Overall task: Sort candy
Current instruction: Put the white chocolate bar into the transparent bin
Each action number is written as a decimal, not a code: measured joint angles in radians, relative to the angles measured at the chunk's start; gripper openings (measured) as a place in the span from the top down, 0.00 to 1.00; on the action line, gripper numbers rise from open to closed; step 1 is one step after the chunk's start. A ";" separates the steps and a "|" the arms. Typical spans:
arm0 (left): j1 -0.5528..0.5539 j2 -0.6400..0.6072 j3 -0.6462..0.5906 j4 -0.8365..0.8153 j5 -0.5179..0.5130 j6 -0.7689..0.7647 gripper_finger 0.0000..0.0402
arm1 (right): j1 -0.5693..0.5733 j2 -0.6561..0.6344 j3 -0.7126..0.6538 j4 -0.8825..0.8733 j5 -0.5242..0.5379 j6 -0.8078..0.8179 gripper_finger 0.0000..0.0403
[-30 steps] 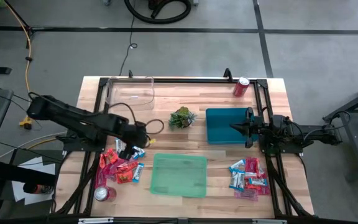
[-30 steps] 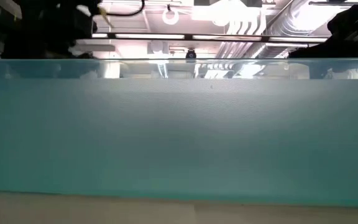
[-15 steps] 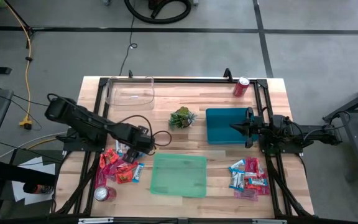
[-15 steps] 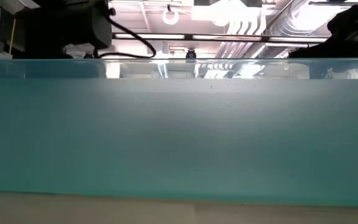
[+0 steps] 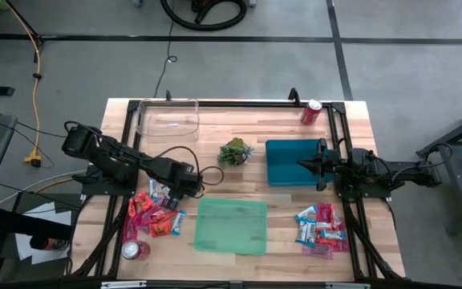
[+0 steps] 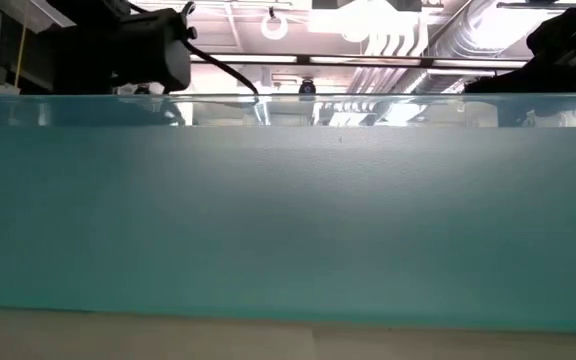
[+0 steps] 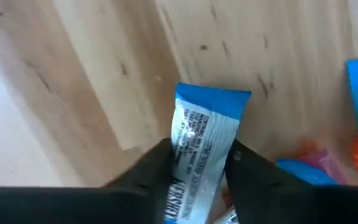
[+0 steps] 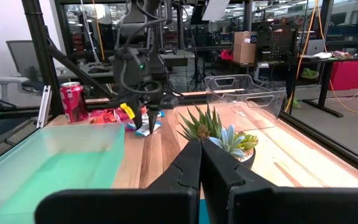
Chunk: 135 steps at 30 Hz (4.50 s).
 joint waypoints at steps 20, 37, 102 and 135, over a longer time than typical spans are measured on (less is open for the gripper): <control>0.615 -0.535 0.194 0.014 -0.345 -0.051 0.99 | 0.000 0.000 0.000 0.000 0.000 0.000 1.00; 0.895 -0.254 0.139 -0.034 -0.244 -0.098 0.79 | 0.000 0.000 0.000 0.000 0.000 0.000 1.00; 0.311 -0.686 0.148 0.515 0.127 -0.640 0.51 | 0.088 0.855 0.864 -0.777 -0.276 0.711 0.76; 0.344 -0.738 0.148 0.330 -0.016 -0.613 0.51 | 0.554 1.517 0.697 -0.809 -0.137 0.393 0.54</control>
